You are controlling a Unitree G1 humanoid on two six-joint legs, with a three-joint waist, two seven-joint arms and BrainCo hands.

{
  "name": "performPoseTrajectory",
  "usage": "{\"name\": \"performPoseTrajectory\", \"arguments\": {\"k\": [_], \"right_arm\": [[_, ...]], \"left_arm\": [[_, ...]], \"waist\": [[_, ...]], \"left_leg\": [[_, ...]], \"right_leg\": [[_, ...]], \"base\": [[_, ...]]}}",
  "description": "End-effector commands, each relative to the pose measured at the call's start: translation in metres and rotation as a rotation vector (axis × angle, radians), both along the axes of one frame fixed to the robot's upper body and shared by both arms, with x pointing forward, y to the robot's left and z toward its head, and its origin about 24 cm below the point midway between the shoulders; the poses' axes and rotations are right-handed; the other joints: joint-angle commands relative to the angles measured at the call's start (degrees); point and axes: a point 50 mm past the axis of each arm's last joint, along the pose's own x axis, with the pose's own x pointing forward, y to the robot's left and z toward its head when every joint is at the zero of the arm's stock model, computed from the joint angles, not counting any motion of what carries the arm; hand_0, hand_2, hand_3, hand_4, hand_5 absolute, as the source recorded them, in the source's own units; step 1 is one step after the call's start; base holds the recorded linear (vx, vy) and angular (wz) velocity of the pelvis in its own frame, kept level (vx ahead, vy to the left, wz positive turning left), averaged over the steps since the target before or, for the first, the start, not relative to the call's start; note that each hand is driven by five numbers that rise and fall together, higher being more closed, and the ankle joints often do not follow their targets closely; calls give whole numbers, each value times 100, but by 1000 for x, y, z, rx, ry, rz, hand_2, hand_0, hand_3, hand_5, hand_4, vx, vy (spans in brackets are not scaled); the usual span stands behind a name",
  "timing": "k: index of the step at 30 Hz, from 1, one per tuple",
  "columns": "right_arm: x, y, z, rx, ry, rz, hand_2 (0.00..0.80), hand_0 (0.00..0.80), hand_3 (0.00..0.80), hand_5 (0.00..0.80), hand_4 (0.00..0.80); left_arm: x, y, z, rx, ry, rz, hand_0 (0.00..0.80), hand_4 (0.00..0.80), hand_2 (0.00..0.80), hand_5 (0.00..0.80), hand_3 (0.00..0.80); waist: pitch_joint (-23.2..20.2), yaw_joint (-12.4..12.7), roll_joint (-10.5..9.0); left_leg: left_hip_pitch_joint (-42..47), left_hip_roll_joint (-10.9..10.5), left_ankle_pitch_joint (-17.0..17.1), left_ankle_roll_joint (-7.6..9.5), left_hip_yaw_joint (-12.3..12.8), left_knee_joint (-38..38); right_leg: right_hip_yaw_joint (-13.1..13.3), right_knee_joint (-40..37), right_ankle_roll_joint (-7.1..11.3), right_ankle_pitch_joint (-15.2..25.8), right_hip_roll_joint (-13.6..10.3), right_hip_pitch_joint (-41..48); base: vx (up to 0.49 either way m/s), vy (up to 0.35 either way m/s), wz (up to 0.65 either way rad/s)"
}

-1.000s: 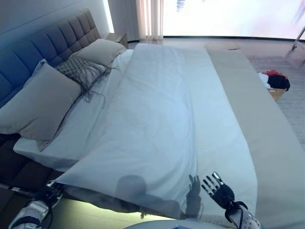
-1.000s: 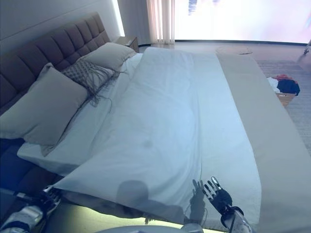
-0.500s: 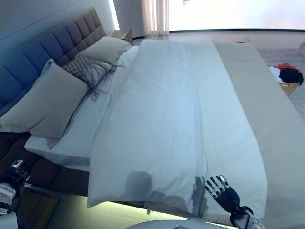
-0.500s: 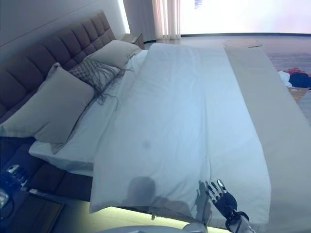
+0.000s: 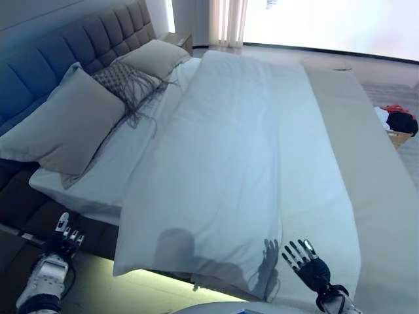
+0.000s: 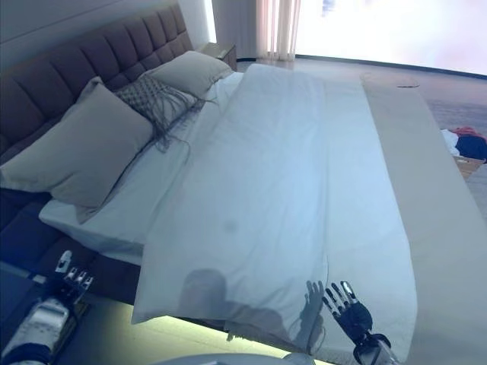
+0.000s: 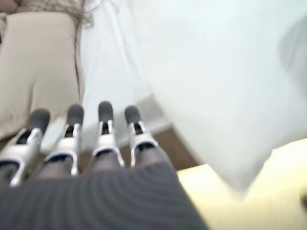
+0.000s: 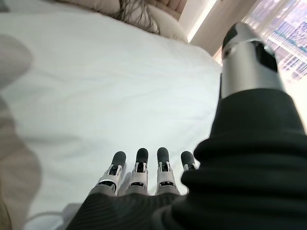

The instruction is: Make the bed neatly

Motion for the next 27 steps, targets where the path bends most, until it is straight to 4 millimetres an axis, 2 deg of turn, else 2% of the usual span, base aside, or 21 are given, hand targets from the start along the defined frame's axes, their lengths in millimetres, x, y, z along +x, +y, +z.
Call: {"name": "performPoseTrajectory", "arguments": {"k": [1, 3, 5, 6, 8, 10, 12, 13, 15, 17, 19, 21, 24, 27], "right_arm": [[15, -3, 21, -44, -184, -22, 0, 0, 0, 0, 0], [17, -3, 23, -45, -207, -41, 0, 0, 0, 0, 0], [22, 1, 26, -40, -226, -44, 0, 0, 0, 0, 0], [23, 2, 28, -32, -234, -44, 0, 0, 0, 0, 0], [21, 4, 30, -20, -251, -47, 0, 0, 0, 0, 0], [16, 4, 28, -10, -249, -56, 0, 0, 0, 0, 0], [18, 4, 26, -6, -243, -58, 0, 0, 0, 0, 0], [21, 5, 26, -7, -239, -49, 0, 0, 0, 0, 0], [27, 8, 24, -14, -214, -41, 0, 0, 0, 0, 0], [34, 9, 22, -40, -182, -17, 0, 0, 0, 0, 0], [36, 6, 22, -88, -158, -6, 0, 0, 0, 0, 0], [36, 0, 23, -137, -144, -19, 0, 0, 0, 0, 0], [33, -8, 22, -149, -118, -51, 0, 0, 0, 0, 0], [21, -9, 17, -119, -100, -63, 0, 0, 0, 0, 0]], "left_arm": [[14, -17, 14, 56, -193, -126, 0, 0, 0, 0, 0], [9, -30, 9, 75, -184, -200, 0, 0, 0, 0, 0], [7, -38, 8, 46, -186, -230, 0, 0, 0, 0, 0], [3, -40, 6, 53, -187, -245, 0, 0, 0, 0, 0], [-4, -51, 1, 9, -203, -253, 0, 0, 0, 0, 0], [-6, -59, -4, -9, -199, -257, 0, 0, 0, 0, 0], [-5, -65, -6, -6, -184, -272, 0, 0, 0, 0, 0], [-4, -67, -7, 15, -168, -290, 0, 0, 0, 0, 0], [0, -72, -9, -3, -161, -304, 0, 0, 0, 0, 0], [6, -79, -11, -52, -162, -295, 0, 0, 0, 0, 0], [14, -91, -12, -112, -178, -313, 0, 0, 0, 0, 0], [18, -104, -14, -161, -192, -357, 0, 0, 0, 0, 0], [12, -121, -23, -195, -164, -398, 0, 0, 0, 0, 0], [11, -130, -26, -235, -154, -417, 0, 0, 0, 0, 0]], "waist": [[140, 132, -221], [178, 192, -266], [218, 214, -286], [225, 213, -273], [224, 199, -217], [221, 212, -217], [236, 250, -253], [245, 303, -286], [294, 360, -282], [354, 441, -198], [398, 491, -128], [426, 423, -111], [428, 234, -96], [412, 40, 63]], "left_leg": [[-651, 81, -233, 308, -497, 873], [-626, 16, -271, 356, -453, 859], [-613, -45, -282, 450, -400, 858], [-630, -70, -283, 528, -414, 893], [-663, -113, -181, 678, -463, 908], [-716, -184, -77, 784, -538, 890], [-774, -249, -24, 813, -595, 929], [-825, -276, 9, 775, -622, 993], [-956, -293, 96, 667, -708, 1096], [-1126, -200, 457, 463, -822, 1100], [-1452, -113, 843, 288, -949, 1218], [-1580, 43, 787, 236, -875, 1458], [-1497, 423, 875, 138, -997, 1668], [-1270, 963, 1348, -41, -1150, 1364]], "right_leg": [[-96, 247, 384, 390, -947, -35], [-150, 250, 384, 547, -1019, -77], [-150, 709, 384, 533, -1017, -213], [-40, 1211, 357, 370, -914, -358], [58, 2044, 225, 51, -496, -622], [108, 2478, 71, -78, -106, -745], [28, 2335, -92, -225, 200, -653], [-60, 2017, -244, -333, 315, -506], [-109, 1649, -407, -461, 465, -306], [-180, 1368, -535, -650, 621, -41], [-275, 1174, -608, -740, 679, 121], [-383, 1198, -668, -779, 577, 64], [-247, 1423, -727, -840, 444, -118], [-77, 1781, -713, -1022, 315, -275]], "base": [[-15, -37, 0], [-68, -57, 0], [-140, -30, -4], [-149, 19, -12], [-140, 0, -35], [-132, -107, -48], [-106, -211, -19], [-106, -285, 1], [-106, -279, -2], [-95, -197, -2], [-122, -114, -11], [-140, -20, 1], [-62, 127, 25], [23, 327, 13]]}}
